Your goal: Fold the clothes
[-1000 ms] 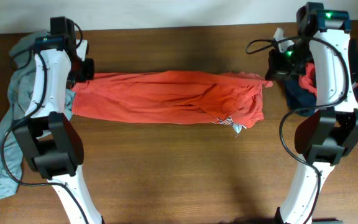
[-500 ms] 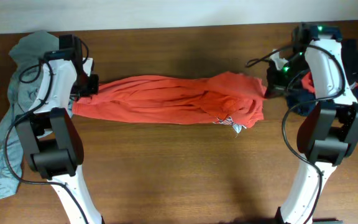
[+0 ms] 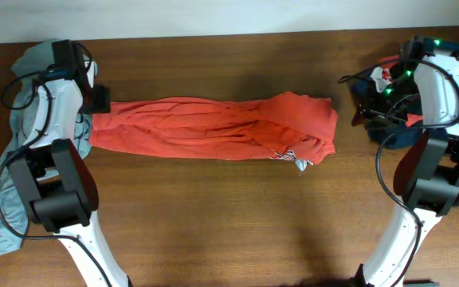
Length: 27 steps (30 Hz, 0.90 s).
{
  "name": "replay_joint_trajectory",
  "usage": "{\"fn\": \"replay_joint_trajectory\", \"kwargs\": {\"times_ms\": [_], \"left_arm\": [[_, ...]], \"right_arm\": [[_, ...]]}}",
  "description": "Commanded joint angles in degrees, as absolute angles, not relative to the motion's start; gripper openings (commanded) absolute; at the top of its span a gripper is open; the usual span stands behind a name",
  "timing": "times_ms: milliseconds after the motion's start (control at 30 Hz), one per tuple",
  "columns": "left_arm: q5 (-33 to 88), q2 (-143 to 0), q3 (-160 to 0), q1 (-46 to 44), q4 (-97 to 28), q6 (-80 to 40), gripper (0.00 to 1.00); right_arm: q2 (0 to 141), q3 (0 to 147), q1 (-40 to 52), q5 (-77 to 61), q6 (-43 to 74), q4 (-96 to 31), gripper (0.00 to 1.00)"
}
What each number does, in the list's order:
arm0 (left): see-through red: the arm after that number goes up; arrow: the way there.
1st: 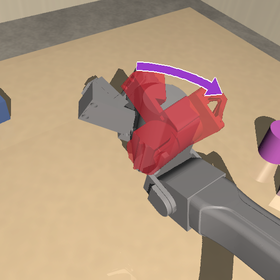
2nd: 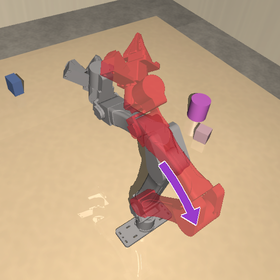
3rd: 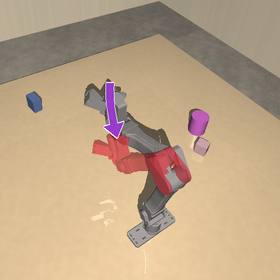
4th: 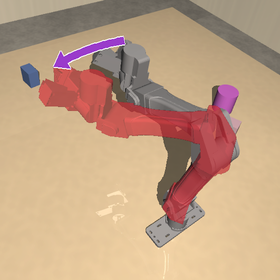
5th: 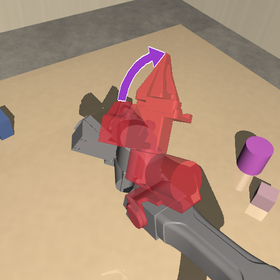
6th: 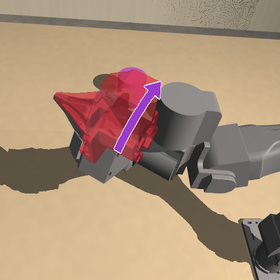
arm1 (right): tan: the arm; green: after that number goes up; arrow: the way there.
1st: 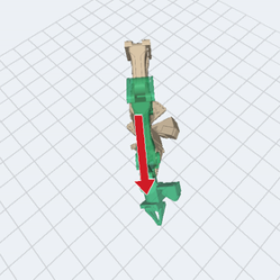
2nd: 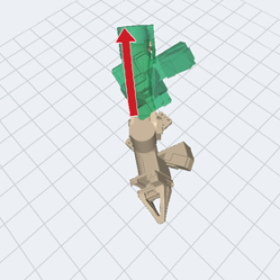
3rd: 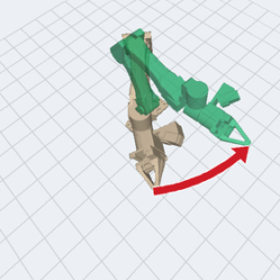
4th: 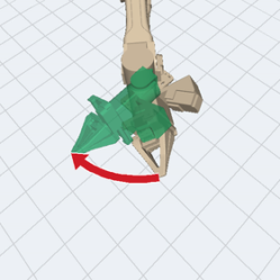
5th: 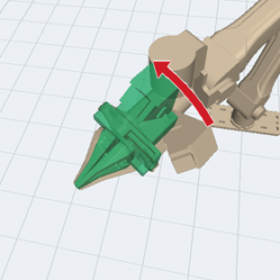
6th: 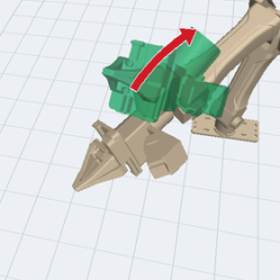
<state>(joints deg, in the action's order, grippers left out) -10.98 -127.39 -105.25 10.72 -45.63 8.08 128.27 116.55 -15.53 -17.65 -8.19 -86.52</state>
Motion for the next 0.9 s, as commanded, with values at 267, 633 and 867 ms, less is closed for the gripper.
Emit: {"fn": "replay_joint_trajectory", "kwargs": {"times_ms": [267, 633, 867], "left_arm": [[14.44, -125.67, -105.08, 11.18, -50.39, 11.88, 0.99], [18.04, -125.67, -105.08, 12.45, -54.96, 11.88, 0.99], [16.12, -125.67, -105.08, 13.87, -54.37, 10.74, 0.99]], "right_arm": [[127.94, 117.05, -13.37, -25.12, -10.33, -85.93, 0.41], [127.94, 117.05, -11.68, -26.39, -12.01, -83.68, 0.41], [127.94, 117.05, -11.64, -26.41, -11.9, -83.74, 0.42]]}}
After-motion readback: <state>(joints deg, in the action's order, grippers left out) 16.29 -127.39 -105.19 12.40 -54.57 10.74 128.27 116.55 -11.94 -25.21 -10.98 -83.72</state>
